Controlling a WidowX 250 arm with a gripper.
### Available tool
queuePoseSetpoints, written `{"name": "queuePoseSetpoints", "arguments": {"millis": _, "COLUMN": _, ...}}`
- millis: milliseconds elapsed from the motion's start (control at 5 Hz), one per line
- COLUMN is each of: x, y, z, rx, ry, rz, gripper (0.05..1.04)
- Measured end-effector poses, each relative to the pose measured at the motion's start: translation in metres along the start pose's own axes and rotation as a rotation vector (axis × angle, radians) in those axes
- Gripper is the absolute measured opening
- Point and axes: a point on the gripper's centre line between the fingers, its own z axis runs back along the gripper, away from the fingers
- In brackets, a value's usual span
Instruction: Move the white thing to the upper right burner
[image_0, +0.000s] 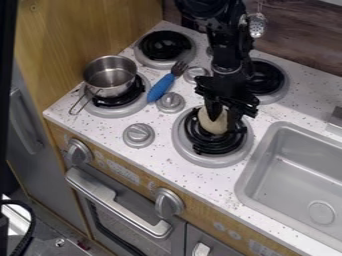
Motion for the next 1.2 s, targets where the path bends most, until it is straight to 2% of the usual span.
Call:
{"name": "queuePoseSetpoints", "arguments": {"millis": 200, "x": 0.005, "y": 0.001, "z": -0.001, "rx": -0.013, "ry": -0.003, "rz": 0.033, "gripper": 0.937}}
{"name": "queuePoseSetpoints", "arguments": {"millis": 400, "x": 0.009, "y": 0.003, "z": -0.002, "rx": -0.009, "ry": 0.016, "rz": 0.034, "gripper": 0.996}}
{"name": "queuePoseSetpoints", "arguments": {"millis": 600, "x": 0.010, "y": 0.006, "z": -0.002, "rx": 0.015, "ry": -0.003, "rz": 0.066, "gripper": 0.996}}
{"name": "queuePoseSetpoints", "arguments": {"millis": 800, "x": 0.012, "y": 0.008, "z": 0.015, "rx": 0.027, "ry": -0.040, "rz": 0.090, "gripper": 0.997}}
{"name": "queuePoseSetpoints", "arguments": {"millis": 1000, "x": 0.011, "y": 0.008, "z": 0.042, "rx": 0.035, "ry": -0.070, "rz": 0.118, "gripper": 0.996}}
{"name": "queuePoseSetpoints", "arguments": {"millis": 1200, "x": 0.005, "y": 0.009, "z": 0.048, "rx": 0.065, "ry": -0.058, "rz": 0.207, "gripper": 0.997}}
